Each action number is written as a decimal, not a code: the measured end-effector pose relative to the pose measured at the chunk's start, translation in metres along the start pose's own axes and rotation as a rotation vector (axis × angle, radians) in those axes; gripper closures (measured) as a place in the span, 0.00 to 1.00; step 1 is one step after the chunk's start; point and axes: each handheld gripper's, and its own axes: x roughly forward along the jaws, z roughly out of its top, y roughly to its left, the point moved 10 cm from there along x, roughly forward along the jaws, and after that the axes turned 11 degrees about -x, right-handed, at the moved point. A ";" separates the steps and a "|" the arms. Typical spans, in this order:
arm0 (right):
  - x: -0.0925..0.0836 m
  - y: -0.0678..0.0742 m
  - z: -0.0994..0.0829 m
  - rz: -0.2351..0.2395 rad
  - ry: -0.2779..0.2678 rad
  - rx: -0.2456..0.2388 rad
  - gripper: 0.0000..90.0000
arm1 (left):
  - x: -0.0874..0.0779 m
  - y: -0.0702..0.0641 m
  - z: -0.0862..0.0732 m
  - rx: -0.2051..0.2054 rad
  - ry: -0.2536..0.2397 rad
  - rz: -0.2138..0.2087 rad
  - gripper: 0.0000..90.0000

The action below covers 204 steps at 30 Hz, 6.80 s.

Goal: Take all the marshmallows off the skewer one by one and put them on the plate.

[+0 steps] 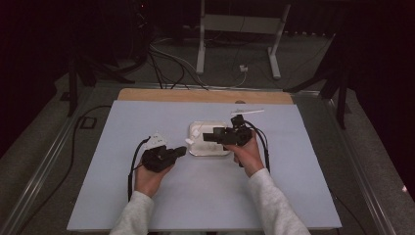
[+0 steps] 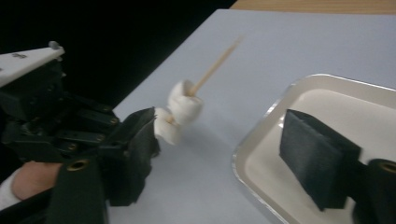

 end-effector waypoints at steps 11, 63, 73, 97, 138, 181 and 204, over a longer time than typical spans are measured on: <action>0.018 0.016 0.001 0.102 0.008 0.024 0.57 | 0.001 -0.008 0.001 0.019 -0.002 -0.024 1.00; -0.063 -0.050 0.023 -0.153 -0.095 0.059 0.88 | -0.004 0.006 -0.006 0.047 0.031 0.004 1.00; -0.023 -0.065 -0.015 -0.237 0.053 0.048 0.85 | -0.004 0.005 -0.003 0.035 0.017 -0.003 1.00; 0.016 -0.074 -0.060 -0.268 0.222 0.044 0.42 | -0.003 0.004 -0.003 0.028 0.017 -0.003 1.00; 0.034 0.029 -0.012 0.139 0.092 0.051 0.45 | 0.004 -0.014 0.000 0.070 0.002 -0.031 1.00; -0.020 -0.006 0.012 0.070 0.045 0.127 0.86 | 0.006 -0.019 -0.007 0.127 0.031 -0.077 1.00; -0.038 -0.019 0.029 0.015 -0.026 0.113 0.86 | -0.006 -0.003 -0.004 0.100 0.007 -0.046 1.00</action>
